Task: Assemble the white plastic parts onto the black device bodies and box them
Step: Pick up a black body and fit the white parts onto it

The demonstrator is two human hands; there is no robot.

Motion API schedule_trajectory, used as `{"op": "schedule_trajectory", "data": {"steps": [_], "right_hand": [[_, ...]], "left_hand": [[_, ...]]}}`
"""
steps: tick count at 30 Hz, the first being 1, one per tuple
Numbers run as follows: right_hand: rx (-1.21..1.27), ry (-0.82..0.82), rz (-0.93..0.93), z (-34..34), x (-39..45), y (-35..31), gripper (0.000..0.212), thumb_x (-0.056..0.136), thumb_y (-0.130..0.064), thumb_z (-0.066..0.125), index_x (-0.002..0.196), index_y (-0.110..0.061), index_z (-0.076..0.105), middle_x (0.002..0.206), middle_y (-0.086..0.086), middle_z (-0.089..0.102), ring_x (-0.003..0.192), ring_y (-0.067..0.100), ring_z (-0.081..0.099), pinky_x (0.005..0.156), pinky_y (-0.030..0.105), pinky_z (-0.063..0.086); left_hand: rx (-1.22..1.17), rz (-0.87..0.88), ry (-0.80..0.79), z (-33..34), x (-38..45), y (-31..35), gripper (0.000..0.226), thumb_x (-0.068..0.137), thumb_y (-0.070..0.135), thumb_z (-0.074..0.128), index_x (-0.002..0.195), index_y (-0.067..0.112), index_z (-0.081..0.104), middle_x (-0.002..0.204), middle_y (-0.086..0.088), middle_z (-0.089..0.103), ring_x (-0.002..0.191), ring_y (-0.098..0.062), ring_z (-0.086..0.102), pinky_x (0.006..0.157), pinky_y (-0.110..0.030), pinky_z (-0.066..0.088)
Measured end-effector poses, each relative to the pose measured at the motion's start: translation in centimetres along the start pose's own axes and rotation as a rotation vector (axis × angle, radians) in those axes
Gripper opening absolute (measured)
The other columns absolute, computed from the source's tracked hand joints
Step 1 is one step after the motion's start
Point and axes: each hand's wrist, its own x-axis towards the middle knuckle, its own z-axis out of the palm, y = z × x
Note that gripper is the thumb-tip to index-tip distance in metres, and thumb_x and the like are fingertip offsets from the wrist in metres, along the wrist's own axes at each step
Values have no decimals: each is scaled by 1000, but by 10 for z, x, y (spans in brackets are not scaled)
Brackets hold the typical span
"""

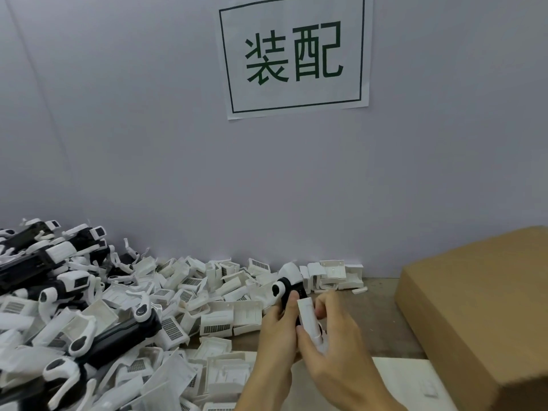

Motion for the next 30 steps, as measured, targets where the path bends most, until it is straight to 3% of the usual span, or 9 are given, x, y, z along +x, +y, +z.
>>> {"op": "schedule_trajectory", "data": {"steps": [4,7,11,13,15,17,20,23,30], "right_hand": [[111,-17,32,0,0,-4,28,74,-46,58,98,-41,43,97,-15,58,89,12,60,69,19,50],[214,-13,80,5,-1,-4,36,77,-41,67,109,-40,50,105,-23,61,101,3,61,76,13,50],[337,21,187,7,0,2,59,80,-5,74,125,-37,53,109,-11,61,101,-1,61,74,20,56],[343,118,230,5,3,5,61,81,7,71,125,-33,55,114,-7,59,99,-7,59,71,14,54],[319,228,253,2,5,10,53,84,2,72,122,-32,56,116,-9,58,98,-12,56,71,8,51],[303,234,268,2,6,15,49,85,-6,75,122,-33,57,116,-11,60,98,-13,55,71,6,49],[257,159,265,6,5,17,49,82,-15,81,121,-34,58,114,-13,62,99,-12,55,72,12,52],[251,233,257,7,6,17,47,82,-19,82,119,-34,59,111,-13,64,98,-12,56,72,12,53],[210,215,259,6,5,17,46,79,-22,84,113,-37,58,105,-16,65,96,-8,58,70,12,51]], "left_hand": [[-49,-14,35,0,0,1,25,98,45,58,112,26,69,90,-8,78,74,-19,75,53,-26,54],[-59,-16,64,0,2,1,14,100,34,60,107,28,70,85,-6,79,72,-21,76,53,-27,55],[-41,-15,71,0,3,1,20,102,37,56,109,26,70,91,-5,79,80,-20,77,55,-25,56],[-36,5,77,1,2,1,22,102,39,54,109,26,70,93,-1,79,85,-18,76,59,-29,59],[-20,12,60,4,1,2,24,103,39,52,109,25,71,94,2,79,89,-18,76,69,-34,60],[-6,-13,5,7,-2,3,31,104,43,47,109,24,71,94,2,79,90,-19,76,72,-33,60],[-5,-30,-114,12,-7,4,39,104,46,43,112,21,71,97,-3,79,87,-18,77,62,-25,58],[-20,22,-191,12,-9,4,33,101,42,52,117,21,71,106,-3,78,94,-18,76,66,-24,58],[55,95,-206,9,-9,1,24,99,29,60,121,22,67,106,1,78,96,-13,74,67,-21,57]]}}
